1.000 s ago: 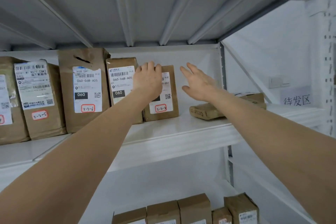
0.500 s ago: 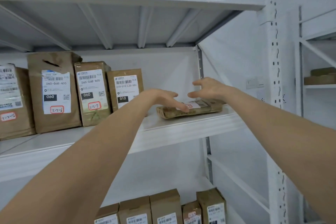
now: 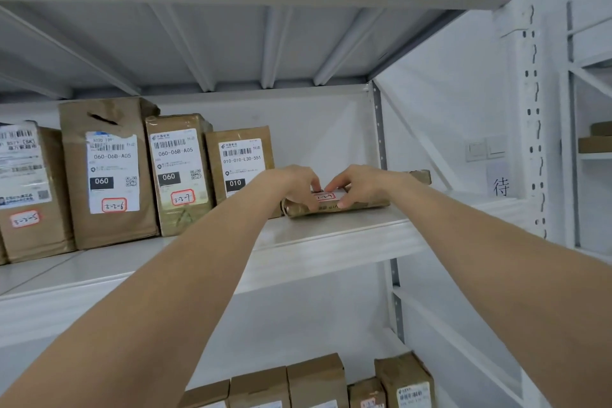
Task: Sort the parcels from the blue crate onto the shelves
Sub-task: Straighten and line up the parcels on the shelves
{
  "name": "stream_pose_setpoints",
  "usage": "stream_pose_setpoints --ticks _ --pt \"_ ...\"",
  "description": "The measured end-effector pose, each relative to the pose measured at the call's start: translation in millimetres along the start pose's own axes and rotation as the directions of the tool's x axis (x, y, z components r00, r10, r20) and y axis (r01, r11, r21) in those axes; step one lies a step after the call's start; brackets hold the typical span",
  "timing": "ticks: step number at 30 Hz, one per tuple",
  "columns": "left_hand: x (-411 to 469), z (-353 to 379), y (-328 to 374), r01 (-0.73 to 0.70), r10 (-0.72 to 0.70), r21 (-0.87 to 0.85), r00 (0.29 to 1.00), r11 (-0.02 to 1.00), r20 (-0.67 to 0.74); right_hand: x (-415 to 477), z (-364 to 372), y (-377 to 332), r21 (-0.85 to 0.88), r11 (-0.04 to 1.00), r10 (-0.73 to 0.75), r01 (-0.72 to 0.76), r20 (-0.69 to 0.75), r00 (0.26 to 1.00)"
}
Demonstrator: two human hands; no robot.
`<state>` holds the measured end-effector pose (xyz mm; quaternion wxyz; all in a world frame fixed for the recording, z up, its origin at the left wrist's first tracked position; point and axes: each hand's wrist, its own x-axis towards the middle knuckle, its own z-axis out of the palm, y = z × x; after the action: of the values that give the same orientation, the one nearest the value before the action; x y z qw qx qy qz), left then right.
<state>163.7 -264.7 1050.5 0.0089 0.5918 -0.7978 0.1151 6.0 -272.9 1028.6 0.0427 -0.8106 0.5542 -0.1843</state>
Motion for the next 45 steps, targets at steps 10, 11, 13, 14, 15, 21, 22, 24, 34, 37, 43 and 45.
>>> stream_pose_setpoints --ticks 10,11,13,14,15,21,22,24,34,37,43,45 --pt "21.7 -6.5 27.5 -0.069 0.060 -0.151 0.996 0.986 -0.061 4.2 -23.9 46.4 -0.080 0.960 0.235 -0.270 -0.298 0.925" --pt "25.7 -7.0 34.0 -0.091 0.078 -0.185 0.994 0.978 -0.077 5.5 -25.7 55.4 -0.107 0.939 0.281 -0.326 -0.301 0.911" --pt "35.8 -8.7 47.8 -0.111 0.094 -0.246 0.992 0.963 -0.080 9.0 -26.2 69.8 -0.159 0.908 0.330 -0.388 -0.301 0.895" --pt "43.2 -8.6 54.6 -0.115 0.100 -0.251 0.993 0.961 -0.069 12.4 -24.9 75.7 -0.187 0.897 0.340 -0.401 -0.286 0.896" --pt "50.4 -7.7 61.0 -0.115 0.105 -0.244 0.993 0.963 -0.054 16.1 -22.6 79.6 -0.219 0.890 0.345 -0.399 -0.247 0.905" --pt "71.6 2.0 76.9 -0.077 0.091 -0.196 0.994 0.978 0.063 19.1 -17.2 92.9 -0.400 0.867 0.306 -0.297 -0.042 0.951" --pt "72.7 1.6 77.4 -0.064 0.079 -0.202 0.995 0.977 0.067 15.3 -20.2 95.8 -0.414 0.860 0.290 -0.298 -0.083 0.953" --pt "74.9 0.6 79.5 -0.051 0.063 -0.209 0.997 0.977 0.051 9.0 -25.4 100.1 -0.438 0.832 0.301 -0.340 -0.158 0.940" --pt "95.0 3.5 115.9 -0.051 0.034 -0.303 0.998 0.952 -0.061 9.1 -23.2 117.0 -0.376 0.875 0.270 -0.304 -0.141 0.952" --pt "98.3 3.6 118.3 -0.059 0.037 -0.349 0.997 0.935 -0.069 1.7 -26.5 119.9 -0.302 0.904 0.265 -0.302 -0.159 0.951" --pt "76.2 -2.3 121.3 -0.133 0.051 -0.517 0.984 0.846 -0.169 -21.8 -34.0 124.8 -0.206 0.921 0.272 -0.330 -0.265 0.925" --pt "64.4 -1.6 116.1 -0.178 0.097 -0.487 0.978 0.855 -0.187 -32.8 -38.9 123.8 -0.236 0.910 0.269 -0.341 -0.290 0.919"
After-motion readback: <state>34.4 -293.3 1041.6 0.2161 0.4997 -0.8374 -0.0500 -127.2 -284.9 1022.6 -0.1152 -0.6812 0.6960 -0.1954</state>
